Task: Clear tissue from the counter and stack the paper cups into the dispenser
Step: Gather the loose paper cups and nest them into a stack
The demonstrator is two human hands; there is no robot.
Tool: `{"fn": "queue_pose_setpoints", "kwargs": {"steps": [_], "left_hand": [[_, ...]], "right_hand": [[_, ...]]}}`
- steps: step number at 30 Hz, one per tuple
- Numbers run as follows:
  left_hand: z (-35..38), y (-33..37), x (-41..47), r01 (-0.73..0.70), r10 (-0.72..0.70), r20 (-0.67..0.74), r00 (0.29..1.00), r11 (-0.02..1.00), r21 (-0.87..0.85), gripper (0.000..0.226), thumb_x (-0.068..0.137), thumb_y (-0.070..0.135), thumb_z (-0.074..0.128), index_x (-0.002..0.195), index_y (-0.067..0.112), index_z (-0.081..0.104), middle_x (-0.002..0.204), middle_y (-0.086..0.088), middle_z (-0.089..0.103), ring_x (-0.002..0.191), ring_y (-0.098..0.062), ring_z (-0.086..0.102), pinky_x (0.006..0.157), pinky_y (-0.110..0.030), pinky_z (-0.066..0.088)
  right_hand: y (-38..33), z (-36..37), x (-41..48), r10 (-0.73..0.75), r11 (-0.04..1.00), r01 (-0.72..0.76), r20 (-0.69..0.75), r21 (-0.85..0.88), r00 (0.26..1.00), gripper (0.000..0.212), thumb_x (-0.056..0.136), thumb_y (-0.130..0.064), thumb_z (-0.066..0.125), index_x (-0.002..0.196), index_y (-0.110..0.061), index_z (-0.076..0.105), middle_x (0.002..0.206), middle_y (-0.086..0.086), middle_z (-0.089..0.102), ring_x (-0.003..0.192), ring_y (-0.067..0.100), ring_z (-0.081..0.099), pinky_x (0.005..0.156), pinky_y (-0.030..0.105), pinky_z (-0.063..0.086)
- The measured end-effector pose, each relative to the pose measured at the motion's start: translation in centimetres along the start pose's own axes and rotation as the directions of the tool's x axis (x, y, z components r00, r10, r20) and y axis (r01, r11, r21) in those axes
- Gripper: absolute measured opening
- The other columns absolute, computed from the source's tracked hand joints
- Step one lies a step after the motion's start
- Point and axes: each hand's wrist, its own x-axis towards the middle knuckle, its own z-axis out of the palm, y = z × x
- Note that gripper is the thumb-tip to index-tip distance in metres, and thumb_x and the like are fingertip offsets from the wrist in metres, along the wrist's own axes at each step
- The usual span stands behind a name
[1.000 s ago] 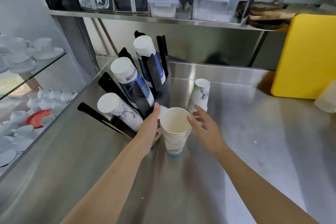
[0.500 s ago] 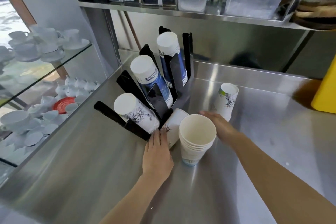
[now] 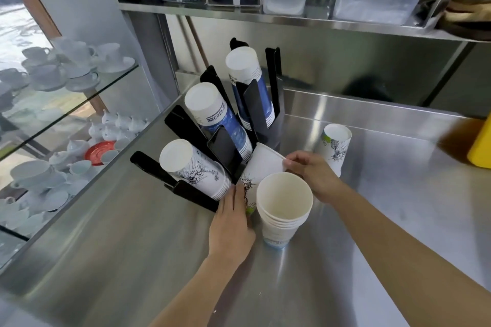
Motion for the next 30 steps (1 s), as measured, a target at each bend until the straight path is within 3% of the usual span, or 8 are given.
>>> {"fn": "queue_pose_setpoints", "kwargs": {"steps": [2, 7, 10, 16, 18, 21, 25, 30], "left_hand": [[-1.0, 0.8, 0.3, -0.024, 0.024, -0.008, 1.0, 0.998, -0.057, 0.089, 0.072, -0.003, 0.054, 0.147, 0.018, 0.011, 0.154, -0.003, 0.019, 0.142, -0.02, 0.018, 0.114, -0.031, 0.023], [-4.5, 2.6, 1.8, -0.191, 0.172, -0.149, 0.974, 0.974, -0.12, 0.075, 0.08, -0.01, 0.045, 0.145, 0.016, 0.019, 0.153, -0.007, 0.025, 0.14, -0.024, 0.025, 0.116, -0.033, 0.022], [-6.8, 3.6, 2.4, -0.243, 0.211, -0.205, 0.956, 0.959, -0.145, 0.068, 0.084, -0.012, 0.041, 0.144, 0.015, 0.025, 0.151, -0.006, 0.03, 0.138, -0.021, 0.027, 0.112, -0.017, 0.013], [-10.7, 6.6, 2.4, -0.318, 0.189, -0.393, 0.9, 0.901, -0.296, 0.049, 0.091, 0.026, 0.055, 0.137, 0.016, 0.039, 0.137, 0.0, 0.047, 0.12, 0.002, 0.035, 0.097, -0.012, 0.022], [-11.4, 7.4, 2.5, -0.299, 0.183, -0.345, 0.921, 0.898, -0.324, 0.055, 0.087, 0.036, 0.058, 0.136, 0.021, 0.037, 0.136, 0.002, 0.047, 0.12, -0.002, 0.039, 0.099, -0.019, 0.03], [-11.7, 8.2, 2.3, -0.225, 0.173, -0.172, 0.97, 0.907, -0.356, 0.068, 0.08, 0.048, 0.062, 0.136, 0.026, 0.031, 0.137, -0.001, 0.048, 0.122, -0.022, 0.047, 0.1, -0.045, 0.041], [-10.5, 8.1, 1.3, -0.195, 0.18, -0.077, 0.981, 0.92, -0.339, 0.073, 0.074, 0.053, 0.066, 0.131, 0.028, 0.029, 0.135, 0.0, 0.05, 0.119, -0.026, 0.049, 0.097, -0.048, 0.043], [-7.5, 6.8, 0.6, -0.142, 0.177, 0.092, 0.98, 0.943, -0.301, 0.071, 0.075, 0.042, 0.069, 0.131, 0.014, 0.035, 0.129, -0.008, 0.042, 0.122, -0.026, 0.039, 0.102, -0.045, 0.037]], "right_hand": [[-1.3, -0.3, -0.1, -0.037, 0.995, 0.037, -0.001, 0.089, 0.999, 0.025, 0.089, 0.0, 0.053, 0.068, -0.012, 0.06, 0.054, -0.002, 0.064, 0.049, 0.01, 0.061, 0.049, 0.018, 0.051], [-5.9, -1.1, -1.1, -0.188, 0.977, 0.192, -0.054, 0.091, 0.981, 0.02, 0.09, -0.002, 0.052, 0.075, -0.01, 0.062, 0.081, 0.012, 0.062, 0.078, 0.021, 0.064, 0.066, 0.024, 0.059], [-8.7, -1.3, -2.3, -0.289, 0.955, 0.292, -0.06, 0.059, 0.956, 0.017, 0.091, -0.001, 0.05, 0.079, -0.008, 0.061, 0.087, 0.013, 0.062, 0.084, 0.022, 0.063, 0.072, 0.026, 0.059], [-13.3, -1.4, -5.7, -0.504, 0.864, 0.498, -0.11, -0.076, 0.857, 0.021, 0.09, -0.005, 0.054, 0.077, -0.019, 0.062, 0.078, 0.0, 0.063, 0.078, 0.014, 0.062, 0.081, 0.033, 0.055], [-13.9, -1.5, -6.9, -0.576, 0.812, 0.553, -0.104, -0.187, 0.811, 0.021, 0.09, -0.008, 0.055, 0.077, -0.023, 0.061, 0.079, -0.005, 0.064, 0.077, 0.008, 0.06, 0.08, 0.03, 0.05], [-13.8, -1.5, -8.7, -0.606, 0.771, 0.561, -0.078, -0.302, 0.791, 0.018, 0.09, -0.012, 0.055, 0.079, -0.024, 0.061, 0.077, -0.008, 0.063, 0.072, 0.004, 0.057, 0.071, 0.017, 0.045], [-12.1, -1.6, -10.2, -0.59, 0.724, 0.517, -0.022, -0.458, 0.807, 0.009, 0.092, -0.014, 0.053, 0.089, -0.011, 0.061, 0.087, 0.004, 0.062, 0.079, 0.017, 0.056, 0.069, 0.017, 0.042], [-8.2, -1.3, -11.3, -0.58, 0.656, 0.474, 0.01, -0.587, 0.814, 0.013, 0.088, -0.012, 0.059, 0.096, -0.011, 0.069, 0.094, 0.001, 0.066, 0.086, 0.012, 0.057, 0.077, 0.012, 0.042]]}}
